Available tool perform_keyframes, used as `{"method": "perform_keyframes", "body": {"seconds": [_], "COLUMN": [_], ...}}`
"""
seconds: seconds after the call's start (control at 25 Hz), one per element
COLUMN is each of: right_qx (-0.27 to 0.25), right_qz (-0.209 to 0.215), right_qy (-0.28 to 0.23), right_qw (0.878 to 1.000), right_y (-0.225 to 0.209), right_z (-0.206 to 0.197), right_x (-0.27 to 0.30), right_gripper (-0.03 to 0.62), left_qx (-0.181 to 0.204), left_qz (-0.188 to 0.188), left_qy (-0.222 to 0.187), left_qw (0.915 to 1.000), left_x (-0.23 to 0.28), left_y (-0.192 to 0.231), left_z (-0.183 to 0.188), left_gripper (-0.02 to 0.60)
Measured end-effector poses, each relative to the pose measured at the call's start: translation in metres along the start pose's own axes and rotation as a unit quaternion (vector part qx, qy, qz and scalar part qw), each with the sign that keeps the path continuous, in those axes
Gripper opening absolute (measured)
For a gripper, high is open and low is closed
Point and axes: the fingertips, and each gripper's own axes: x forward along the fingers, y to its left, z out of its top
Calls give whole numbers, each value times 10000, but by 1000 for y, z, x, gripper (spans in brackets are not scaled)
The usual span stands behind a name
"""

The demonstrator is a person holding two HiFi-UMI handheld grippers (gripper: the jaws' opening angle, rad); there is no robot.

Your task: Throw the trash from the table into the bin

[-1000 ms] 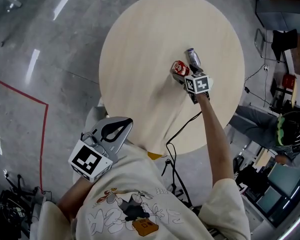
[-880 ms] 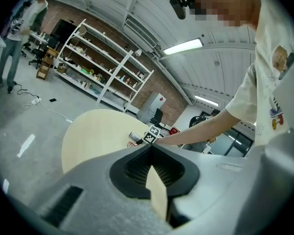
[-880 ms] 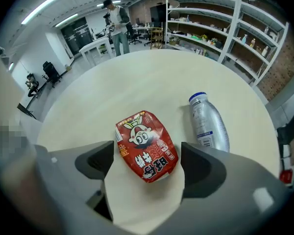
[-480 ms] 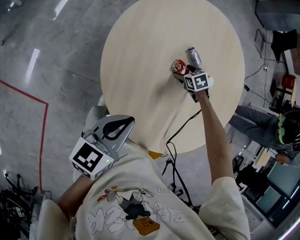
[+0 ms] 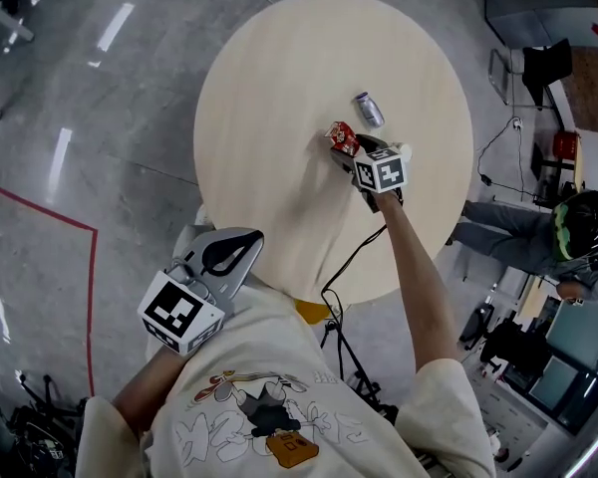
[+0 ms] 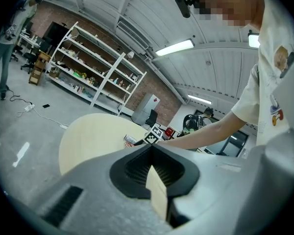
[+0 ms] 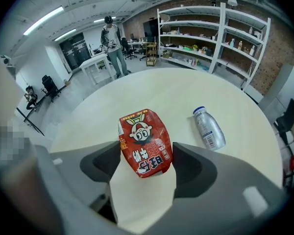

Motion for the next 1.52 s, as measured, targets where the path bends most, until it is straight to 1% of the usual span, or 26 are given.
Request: {"method": "perform_keyframes", "body": {"seconds": [0.32, 0.48, 0.64, 0.72, 0.8, 0.92, 1.12, 1.2, 1.36, 1.44, 1.52], "right_qx": [243, 532, 703, 969, 1231, 1474, 1645, 1808, 2011, 2119, 2272], "right_qz": [89, -80, -95, -117, -182, -346, -522, -653, -901, -1048, -1194], "right_qy": [-614, -870, -1027, -1191, -1383, -1565, -1773, -1845, -1932, -2001, -2084], "right_qw": [9978, 9948, 9922, 9881, 9825, 9760, 9689, 9639, 9561, 9508, 9438], "right_y": [61, 82, 94, 100, 106, 112, 106, 110, 113, 115, 116], "right_z": [-1, -11, -22, -28, -36, -54, -92, -105, -116, -132, -156], "right_x": [-40, -64, -93, -108, -122, -141, -176, -185, -191, -203, -219], "right_gripper": [336, 336, 334, 335, 334, 334, 333, 333, 333, 333, 333], "left_qx": [122, 331, 508, 591, 663, 758, 856, 908, 1017, 1129, 1238], "left_qz": [-197, -556, -881, -1092, -1330, -1723, -2097, -2295, -2578, -2730, -2884], "left_qy": [-30, 160, 331, 456, 602, 842, 1066, 1217, 1508, 1651, 1760], "left_qw": [9997, 9978, 9943, 9912, 9871, 9785, 9682, 9614, 9489, 9410, 9330], "left_x": [-17, -14, 1, 8, 15, 28, 57, 60, 69, 72, 78], "left_y": [-10, -16, -38, -48, -57, -75, -118, -125, -123, -134, -151], "left_z": [-8, -5, -3, -3, -7, -18, -45, -53, -64, -72, -81], "left_gripper": [3, 3, 3, 3, 3, 3, 3, 3, 3, 3, 3]}}
